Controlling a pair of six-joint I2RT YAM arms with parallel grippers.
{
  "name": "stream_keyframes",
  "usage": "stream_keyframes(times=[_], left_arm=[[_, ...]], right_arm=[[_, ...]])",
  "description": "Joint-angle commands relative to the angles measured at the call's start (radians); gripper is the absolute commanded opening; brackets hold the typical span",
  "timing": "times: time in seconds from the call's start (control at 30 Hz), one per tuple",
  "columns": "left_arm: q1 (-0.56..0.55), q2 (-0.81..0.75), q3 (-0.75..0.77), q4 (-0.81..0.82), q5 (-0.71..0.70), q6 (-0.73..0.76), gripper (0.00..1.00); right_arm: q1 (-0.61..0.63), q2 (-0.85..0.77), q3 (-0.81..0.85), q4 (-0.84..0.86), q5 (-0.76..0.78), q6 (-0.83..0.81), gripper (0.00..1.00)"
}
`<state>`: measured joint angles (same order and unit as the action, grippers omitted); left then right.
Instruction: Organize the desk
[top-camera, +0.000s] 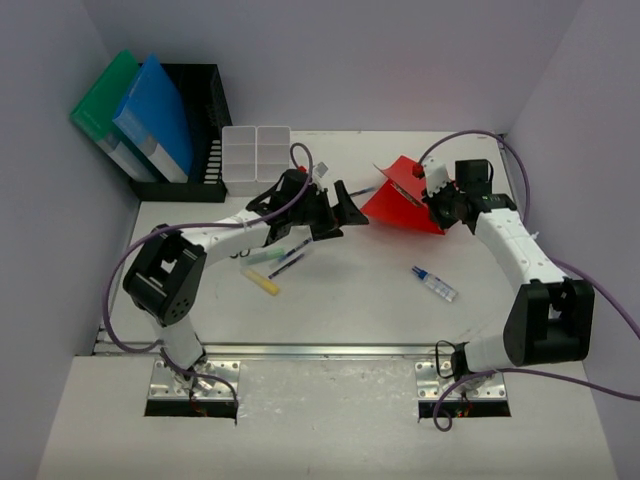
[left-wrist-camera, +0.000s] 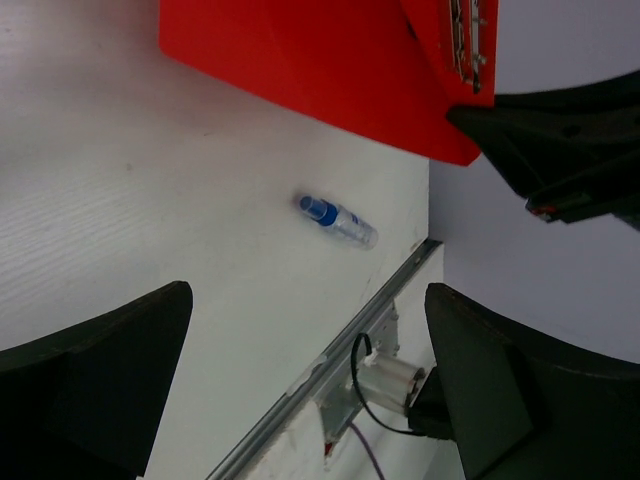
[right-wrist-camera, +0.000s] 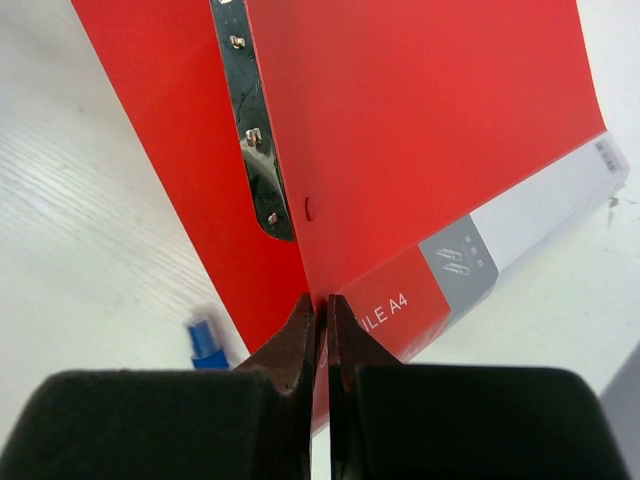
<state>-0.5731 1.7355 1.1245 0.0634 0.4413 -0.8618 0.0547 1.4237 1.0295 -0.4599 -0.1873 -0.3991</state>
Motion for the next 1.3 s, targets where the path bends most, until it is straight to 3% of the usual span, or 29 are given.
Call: stream_keyframes(times=[0.0,0.13,0.37,0.53,0.67,0.83,1.27], left_arm=[[-0.030,0.061,0.148,-0.090,-0.104,-0.163,1.00],[-0.055,0.134,0.274,-0.203,-0.179,-0.238,1.00],[-0.086,0.174,0.289,-0.101,-0.254,-0.285,1.00],[-0.101,0.175,0.358,-0.150,-0.313,-0.237,1.00],[-0.095,0.148,0.355,-0.221,-0.361,-0.184,1.00],[-0.053,0.109,0.254,-0.150,-0.299,-0.238,1.00],[-0.053,0.194,0.317,-0.036,-0.216,-0.285,1.00]], right_arm=[[0.006,0.007,0.060,-0.112,-0.148,0.146,0.00],[0.008,0.016,0.075,-0.118,-0.204,0.188,0.00],[0.009,0.055,0.118,-0.141,-0.262,0.241,0.00],[0.010,0.079,0.112,-0.151,-0.250,0.209,0.00],[0.010,0.053,0.002,-0.086,-0.208,0.152,0.00],[0.011,0.042,-0.017,-0.080,-0.229,0.163,0.00],[0.073,0.022,-0.035,-0.070,-0.255,0.235,0.00]])
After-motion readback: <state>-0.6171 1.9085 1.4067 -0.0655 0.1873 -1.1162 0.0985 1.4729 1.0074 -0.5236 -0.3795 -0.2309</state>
